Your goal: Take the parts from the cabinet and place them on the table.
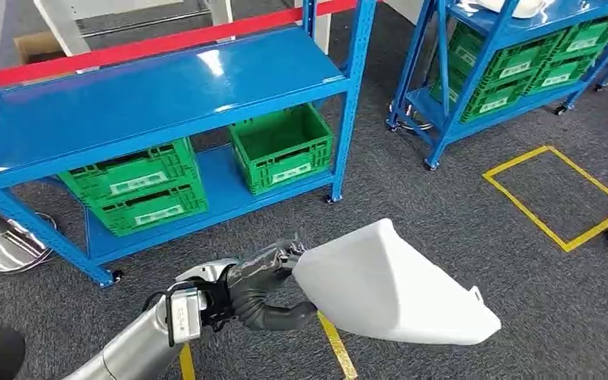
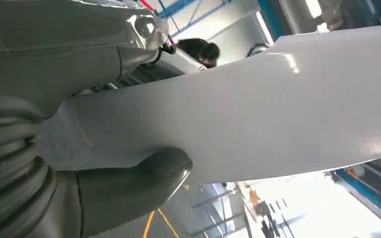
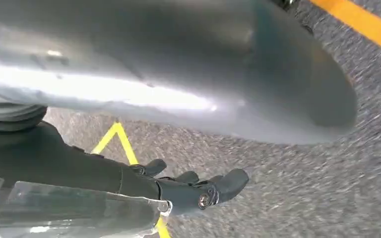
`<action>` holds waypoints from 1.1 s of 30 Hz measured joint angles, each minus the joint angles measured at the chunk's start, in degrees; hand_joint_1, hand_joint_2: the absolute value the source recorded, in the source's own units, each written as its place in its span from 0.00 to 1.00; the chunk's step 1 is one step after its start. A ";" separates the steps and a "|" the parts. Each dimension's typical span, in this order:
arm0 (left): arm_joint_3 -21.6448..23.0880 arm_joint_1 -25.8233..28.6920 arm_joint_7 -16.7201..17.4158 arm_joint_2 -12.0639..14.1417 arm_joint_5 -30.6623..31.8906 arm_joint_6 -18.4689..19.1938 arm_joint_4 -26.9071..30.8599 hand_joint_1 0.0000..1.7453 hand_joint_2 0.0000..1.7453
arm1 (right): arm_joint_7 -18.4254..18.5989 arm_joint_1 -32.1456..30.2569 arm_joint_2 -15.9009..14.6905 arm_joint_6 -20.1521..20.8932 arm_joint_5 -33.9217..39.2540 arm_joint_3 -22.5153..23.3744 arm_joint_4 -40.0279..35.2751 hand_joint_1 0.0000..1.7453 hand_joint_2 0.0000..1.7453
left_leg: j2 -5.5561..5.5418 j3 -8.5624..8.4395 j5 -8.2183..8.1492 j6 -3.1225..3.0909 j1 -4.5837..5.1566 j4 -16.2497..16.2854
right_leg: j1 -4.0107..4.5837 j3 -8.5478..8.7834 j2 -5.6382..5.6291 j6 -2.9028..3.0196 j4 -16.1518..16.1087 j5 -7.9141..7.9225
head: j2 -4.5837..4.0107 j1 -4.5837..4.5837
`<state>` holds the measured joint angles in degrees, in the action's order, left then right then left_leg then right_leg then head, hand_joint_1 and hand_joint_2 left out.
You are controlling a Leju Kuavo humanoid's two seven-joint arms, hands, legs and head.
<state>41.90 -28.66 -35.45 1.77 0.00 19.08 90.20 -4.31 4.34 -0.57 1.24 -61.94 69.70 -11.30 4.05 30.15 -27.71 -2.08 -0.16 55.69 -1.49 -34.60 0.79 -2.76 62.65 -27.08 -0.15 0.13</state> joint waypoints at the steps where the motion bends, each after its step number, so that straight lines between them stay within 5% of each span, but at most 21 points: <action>1: 0.09 -0.36 -0.07 -0.18 -0.04 0.07 -0.02 1.00 1.00 | 0.00 0.08 -0.13 0.07 -0.02 -0.02 0.00 0.00 0.00 | 0.50 0.04 -0.27 0.41 0.03 0.41 | -0.01 2.48 1.94 -0.05 -5.06 0.36 | 0.00 -0.02; 3: 0.30 -0.87 -0.11 -0.35 -0.11 0.13 -0.02 1.00 1.00 | 0.04 0.27 -0.20 0.18 -0.02 -0.04 0.00 0.00 0.00 | 1.11 0.34 -0.43 0.99 0.55 0.72 | 0.44 2.38 1.00 1.36 -5.05 0.31 | 0.00 0.11; 6: 0.63 -1.04 -0.13 -0.59 -1.07 0.48 -0.11 1.00 1.00 | -0.04 0.00 -0.28 0.46 -0.30 -0.09 0.00 0.00 0.00 | 2.07 0.32 -0.40 1.63 0.44 0.71 | 0.41 1.87 -0.11 2.40 -4.97 0.64 | 0.00 0.06; 7: 0.63 -1.09 -0.13 -0.66 -1.33 0.66 -0.11 1.00 1.00 | -0.24 -0.03 -0.33 0.53 -0.52 -0.15 0.00 0.00 0.00 | 0.18 0.68 -1.45 2.11 0.22 1.47 | 0.14 1.75 -0.52 2.70 -4.99 0.83 | 0.00 0.11; 9: 0.61 -1.00 -0.13 -0.57 -1.70 0.66 -0.09 1.00 1.00 | -0.46 0.17 -0.61 0.72 -0.76 -0.30 -0.02 0.00 0.00 | -3.20 3.84 -6.09 2.40 0.01 8.70 | 0.08 1.29 -1.18 3.22 -4.99 1.16 | 0.00 0.20; 11: 0.61 -0.50 -0.13 -0.48 -1.86 0.61 -0.09 1.00 1.00 | -0.52 0.19 -0.72 0.83 -0.87 -0.33 -0.02 0.00 0.00 | -3.85 8.02 -9.59 2.42 0.02 17.47 | 0.20 0.80 -2.13 3.50 -4.97 1.41 | 0.00 0.22; 12: 0.61 0.00 -0.11 -0.46 -1.88 0.61 -0.09 1.00 1.00 | -0.50 0.15 -0.79 0.90 -1.03 -0.35 -0.02 0.00 0.00 | -3.88 9.22 -9.86 2.37 0.02 19.82 | 0.28 0.60 -2.75 3.49 -4.96 1.57 | 0.00 0.20; 13: 0.61 0.37 -0.04 -0.44 -1.86 0.59 -0.09 1.00 1.00 | -0.50 0.08 -0.85 0.90 -1.11 -0.35 -0.02 0.00 0.00 | -3.91 8.88 -8.94 2.24 0.02 19.10 | 0.33 0.52 -3.31 3.42 -4.95 1.69 | 0.00 0.24; 15: 0.33 1.05 -0.07 -0.35 -1.73 0.50 0.13 1.00 1.00 | -0.50 0.01 -1.01 0.90 -1.16 -0.39 -0.02 0.00 0.00 | -4.62 4.61 -3.92 1.59 0.04 10.76 | 0.42 0.55 -4.62 3.21 -4.95 1.84 | 0.00 0.20; 16: 0.02 1.49 -0.15 -0.31 -1.55 0.37 0.44 1.00 1.00 | -0.48 0.05 -1.12 0.90 -1.22 -0.46 -0.02 0.00 0.00 | -5.88 2.10 -1.70 1.12 0.13 5.89 | 0.45 0.57 -5.20 3.03 -4.96 1.96 | 0.00 0.24; 17: -0.35 1.82 -0.39 -0.17 -1.18 0.16 0.76 1.00 1.00 | -0.48 0.07 -1.07 0.90 -1.25 -0.59 -0.02 0.00 0.00 | -8.53 0.42 -0.81 0.61 0.23 2.36 | 0.53 0.42 -5.65 2.79 -4.85 2.05 | 0.00 0.17; 19: -0.66 2.42 -0.79 0.00 -0.63 -0.20 1.01 1.00 1.00 | -0.35 0.17 -1.34 0.90 -1.22 -0.72 -0.04 0.00 0.00 | -7.85 0.03 -1.40 0.97 0.29 1.16 | 0.49 -0.35 -6.66 2.06 -4.72 2.49 | 0.00 0.13; 21: -1.09 3.20 -1.18 0.04 -0.35 -0.46 1.07 1.00 1.00 | -0.09 -0.06 -1.47 0.90 -1.20 -0.72 -0.04 0.00 0.00 | -6.91 0.08 -1.15 0.61 0.48 1.15 | 0.19 -0.63 -7.71 1.34 -4.89 2.88 | 0.00 0.15; 22: -1.25 3.34 -1.46 0.04 0.00 -0.48 1.20 1.00 1.00 | 0.02 -0.06 -1.58 0.94 -1.20 -0.74 -0.04 0.00 0.00 | -6.01 -0.04 -0.66 0.21 -0.07 0.64 | 0.04 -0.98 -6.98 1.27 -4.17 2.53 | 0.00 0.22; 24: -1.40 3.77 -1.64 0.04 0.11 -0.55 1.44 1.00 1.00 | 0.42 0.07 -1.71 1.16 -1.20 -0.74 -0.04 0.00 0.00 | -4.73 0.09 -0.57 -0.12 0.09 0.64 | 0.48 -3.81 -2.66 0.91 1.51 -1.29 | 0.00 -0.44; 26: -1.71 4.49 -1.64 0.15 0.26 -0.59 1.46 1.00 1.00 | 0.63 0.31 -1.77 1.31 -1.22 -0.74 -0.04 0.00 0.00 | -3.06 0.31 -0.54 -0.17 0.18 0.70 | 0.44 -8.12 -1.51 0.50 11.15 -5.43 | 0.00 -0.42; 27: -1.79 4.77 -1.64 0.22 0.26 -0.59 1.46 1.00 1.00 | 0.74 0.31 -1.71 1.35 -1.22 -0.74 -0.04 0.00 0.00 | -2.29 0.34 -0.54 -0.17 0.18 0.70 | 0.39 -9.22 -1.37 0.33 14.02 -6.05 | 0.00 -0.42; 29: -1.81 4.91 -1.64 0.26 0.26 -0.63 1.46 1.00 1.00 | 0.87 0.04 -1.75 1.42 -1.25 -0.74 -0.04 0.00 0.00 | -0.96 0.30 -0.56 -0.13 0.15 0.72 | 0.25 -6.86 -1.03 0.32 10.62 -3.73 | 0.00 -0.48; 31: -1.92 4.90 -1.55 0.26 0.50 -0.98 1.53 1.00 1.00 | 1.09 0.07 -1.97 1.55 -1.33 -0.77 -0.04 0.00 0.00 | 0.16 0.11 -0.82 0.28 0.09 0.87 | 0.10 -0.31 0.66 0.30 -0.94 0.72 | 0.00 -0.46; 32: -2.03 4.92 -1.44 0.26 0.59 -1.11 1.66 1.00 1.00 | 1.20 0.27 -1.95 1.71 -1.44 -0.79 -0.04 0.00 0.00 | 0.66 0.05 -0.99 0.64 0.34 1.00 | 0.28 1.36 3.08 0.42 -4.37 -0.16 | 0.00 -0.46; 33: -2.12 4.85 -1.16 0.26 0.79 -1.18 1.90 1.00 1.00 | 1.27 0.38 -1.57 1.82 -1.60 -0.81 -0.04 0.00 0.00 | 0.96 0.28 -1.22 1.01 0.83 1.31 | 0.30 1.44 3.03 0.98 -4.57 0.45 | 0.00 -0.42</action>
<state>39.78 -23.81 -36.61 2.03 0.79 17.90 92.11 -3.04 4.72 -2.14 3.06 -63.54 68.89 -11.34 5.01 30.43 -28.93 -1.07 0.67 57.00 -1.19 -33.15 3.82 -1.78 58.08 -26.62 -0.15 -0.28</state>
